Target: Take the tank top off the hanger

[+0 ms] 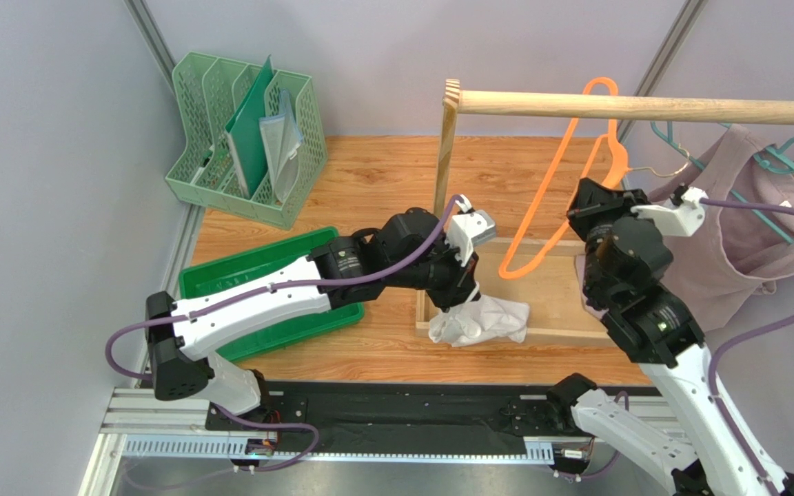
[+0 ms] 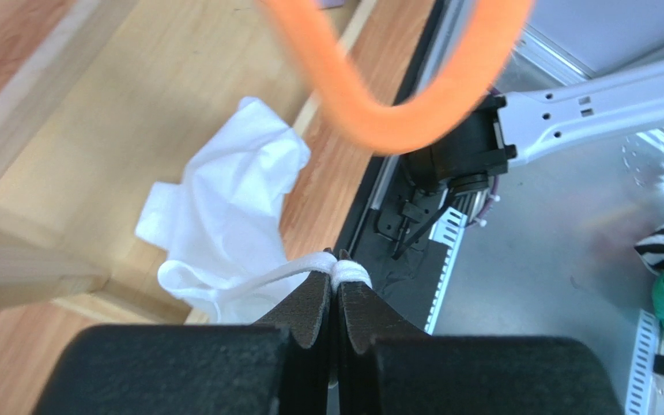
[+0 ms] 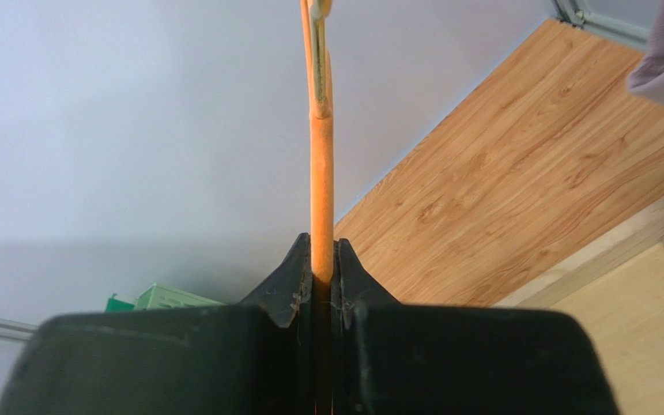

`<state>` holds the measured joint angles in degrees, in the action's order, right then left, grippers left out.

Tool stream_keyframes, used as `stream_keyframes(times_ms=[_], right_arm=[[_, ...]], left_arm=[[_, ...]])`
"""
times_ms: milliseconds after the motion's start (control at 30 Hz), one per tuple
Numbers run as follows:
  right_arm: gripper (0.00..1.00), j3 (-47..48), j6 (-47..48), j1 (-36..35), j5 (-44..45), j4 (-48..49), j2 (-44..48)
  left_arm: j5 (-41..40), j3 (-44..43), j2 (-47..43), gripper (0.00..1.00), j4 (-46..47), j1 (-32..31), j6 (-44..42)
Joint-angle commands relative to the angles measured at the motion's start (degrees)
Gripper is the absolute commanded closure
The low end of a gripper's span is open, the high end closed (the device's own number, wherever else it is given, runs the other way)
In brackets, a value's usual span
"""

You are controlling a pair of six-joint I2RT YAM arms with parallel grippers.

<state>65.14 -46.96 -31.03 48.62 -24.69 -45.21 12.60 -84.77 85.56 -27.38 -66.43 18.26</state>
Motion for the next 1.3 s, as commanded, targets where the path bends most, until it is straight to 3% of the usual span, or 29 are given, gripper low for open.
stream_keyframes(times_ms=[0, 133, 300, 433, 633, 900, 1033, 1267], right_arm=[[1.00, 1.56, 9.58, 0.18, -5.26, -5.00, 3.90], [1.00, 6.04, 18.03, 0.18, -14.58, -17.03, 4.34], [1.00, 13.24, 19.10, 0.18, -31.17, -38.11, 4.43], [1.00, 17.11, 20.41, 0.18, -38.24, -45.09, 7.85], [1.00, 23.17, 25.15, 0.18, -45.80, -47.47, 11.38], [1.00, 35.65, 30.16, 0.09, -40.99, -46.77, 3.47], [1.00, 44.79, 32.02, 0.18, -37.38, -47.56, -5.21], [1.00, 53.33, 31.67, 0.18, -31.05, -48.97, -15.87]], left_arm=[[-7.85, -0.39, -5.13, 1.00, -3.47, 1.48, 1.25], [-10.84, -1.27, -7.59, 1.00, -7.77, 3.58, 0.90], [-10.76, -0.31, -9.97, 1.00, -9.19, 5.61, 0.64], [-10.23, 1.36, -10.76, 1.00, -7.96, 5.70, 0.99], [-9.08, 2.86, -11.29, 1.00, -5.67, 5.70, 2.04], [-11.19, 4.26, -12.79, 1.00, -9.62, 5.79, 2.22], [-11.90, 4.26, -10.85, 1.00, -15.06, 5.88, 2.31], [-10.05, 7.51, -12.08, 1.00, -12.62, 5.88, 3.89]])
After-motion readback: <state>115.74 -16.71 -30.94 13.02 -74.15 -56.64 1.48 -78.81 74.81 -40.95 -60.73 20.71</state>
